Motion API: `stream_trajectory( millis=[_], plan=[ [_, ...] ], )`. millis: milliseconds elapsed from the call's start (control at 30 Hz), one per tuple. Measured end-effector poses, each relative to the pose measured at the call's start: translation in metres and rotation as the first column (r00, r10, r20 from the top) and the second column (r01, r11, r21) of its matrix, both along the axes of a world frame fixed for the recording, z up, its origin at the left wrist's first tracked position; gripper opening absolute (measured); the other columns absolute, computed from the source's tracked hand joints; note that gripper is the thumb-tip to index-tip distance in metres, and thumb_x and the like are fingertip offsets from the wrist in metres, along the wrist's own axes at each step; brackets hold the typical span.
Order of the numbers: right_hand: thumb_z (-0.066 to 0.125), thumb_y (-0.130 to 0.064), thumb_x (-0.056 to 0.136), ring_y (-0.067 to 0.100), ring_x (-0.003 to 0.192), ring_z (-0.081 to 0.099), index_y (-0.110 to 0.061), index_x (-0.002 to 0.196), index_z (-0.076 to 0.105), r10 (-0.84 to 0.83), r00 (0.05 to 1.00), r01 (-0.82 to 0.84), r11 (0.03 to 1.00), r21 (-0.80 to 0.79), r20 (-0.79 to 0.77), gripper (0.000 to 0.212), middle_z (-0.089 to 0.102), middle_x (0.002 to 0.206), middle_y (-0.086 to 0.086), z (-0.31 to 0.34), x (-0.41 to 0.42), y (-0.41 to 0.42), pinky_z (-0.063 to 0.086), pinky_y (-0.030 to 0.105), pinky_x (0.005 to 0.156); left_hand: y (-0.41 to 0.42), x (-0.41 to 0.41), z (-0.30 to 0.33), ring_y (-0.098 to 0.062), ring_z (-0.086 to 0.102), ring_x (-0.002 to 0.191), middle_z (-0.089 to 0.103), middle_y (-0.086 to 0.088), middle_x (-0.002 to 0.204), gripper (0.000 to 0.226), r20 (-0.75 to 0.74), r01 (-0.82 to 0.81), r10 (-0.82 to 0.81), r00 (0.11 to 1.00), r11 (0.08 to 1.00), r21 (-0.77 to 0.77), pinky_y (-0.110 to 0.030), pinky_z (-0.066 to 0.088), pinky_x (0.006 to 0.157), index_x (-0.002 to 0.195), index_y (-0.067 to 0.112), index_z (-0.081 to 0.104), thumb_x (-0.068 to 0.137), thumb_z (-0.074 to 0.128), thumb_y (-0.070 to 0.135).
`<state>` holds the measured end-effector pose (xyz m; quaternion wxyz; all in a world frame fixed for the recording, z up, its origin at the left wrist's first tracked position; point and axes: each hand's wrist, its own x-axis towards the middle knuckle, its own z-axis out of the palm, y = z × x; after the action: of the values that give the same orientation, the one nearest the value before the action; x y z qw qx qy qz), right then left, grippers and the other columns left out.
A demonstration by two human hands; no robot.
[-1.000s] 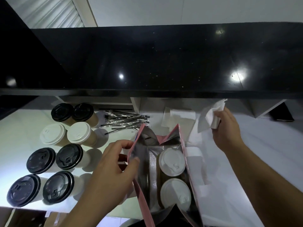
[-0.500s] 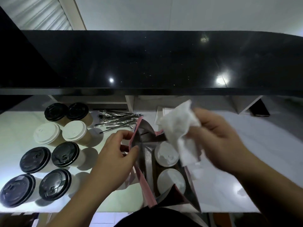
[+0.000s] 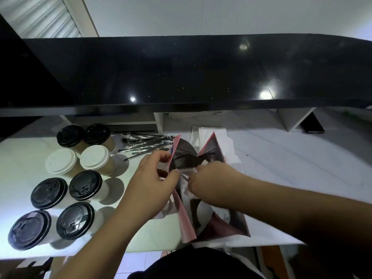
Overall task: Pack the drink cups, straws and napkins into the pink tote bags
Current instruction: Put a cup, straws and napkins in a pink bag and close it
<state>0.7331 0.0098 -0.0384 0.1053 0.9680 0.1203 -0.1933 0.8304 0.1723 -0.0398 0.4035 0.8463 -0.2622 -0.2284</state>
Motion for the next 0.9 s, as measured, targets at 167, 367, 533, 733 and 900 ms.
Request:
stream_trajectory(
  millis=[167,367,533,733,900],
  plan=[
    [0.066,-0.013,0.093,0.032,0.103,0.066,-0.008,0.116,0.070,-0.136,0.951,0.118,0.990,-0.081,-0.277,0.024,0.069,0.115,0.011,-0.020,-0.008,0.007,0.052,0.042,0.080,0.003,-0.002,0.001,0.009,0.065,0.090,0.062,0.023,0.117,0.031,-0.002,-0.009,0.009,1.000,1.000,-0.007,-0.025,0.051,0.074,0.111,0.047,0.059,0.081,0.058,0.057],
    [0.067,-0.010,0.089,0.028,0.091,0.065,-0.012,0.112,0.068,-0.143,0.963,0.152,0.988,0.022,-0.228,0.023,0.066,0.097,0.008,0.006,-0.014,-0.003,0.053,0.040,0.073,0.005,-0.004,0.001,0.009,0.063,0.093,0.060,0.023,0.118,0.022,0.005,-0.029,0.029,1.000,1.000,0.003,-0.021,0.050,0.074,0.114,0.045,0.060,0.092,0.064,0.048],
    [0.059,-0.018,0.096,0.024,0.101,0.061,-0.021,0.120,0.064,-0.210,0.971,0.192,0.969,0.155,0.114,0.025,0.067,0.108,0.002,0.033,-0.005,-0.028,0.055,0.039,0.092,0.005,-0.010,0.003,0.001,0.068,0.091,0.067,0.016,0.116,0.015,-0.055,-0.071,0.066,0.996,0.994,-0.083,-0.029,0.056,0.081,0.111,0.040,0.064,0.096,0.064,0.043],
    [0.056,-0.032,0.089,0.020,0.090,0.051,-0.028,0.111,0.047,-0.531,0.775,0.404,0.834,0.376,0.342,0.023,0.052,0.101,-0.005,0.025,-0.022,-0.034,0.049,0.034,0.074,0.010,0.033,-0.007,-0.001,0.061,0.068,0.070,0.014,0.083,0.011,-0.026,-0.275,0.283,0.959,0.900,-0.338,-0.019,0.052,0.063,0.097,0.037,0.070,0.102,0.063,0.029],
    [0.052,-0.049,0.093,0.016,0.059,0.051,-0.027,0.092,0.029,-0.796,0.579,0.665,0.585,0.463,0.174,0.032,0.050,0.074,-0.008,0.008,-0.042,-0.032,0.041,0.034,0.046,0.005,0.105,-0.077,-0.016,0.067,0.083,0.072,0.011,0.095,0.015,0.135,-0.261,0.246,0.960,0.959,0.108,-0.026,0.043,0.064,0.101,0.033,0.070,0.099,0.062,0.020]
  ],
)
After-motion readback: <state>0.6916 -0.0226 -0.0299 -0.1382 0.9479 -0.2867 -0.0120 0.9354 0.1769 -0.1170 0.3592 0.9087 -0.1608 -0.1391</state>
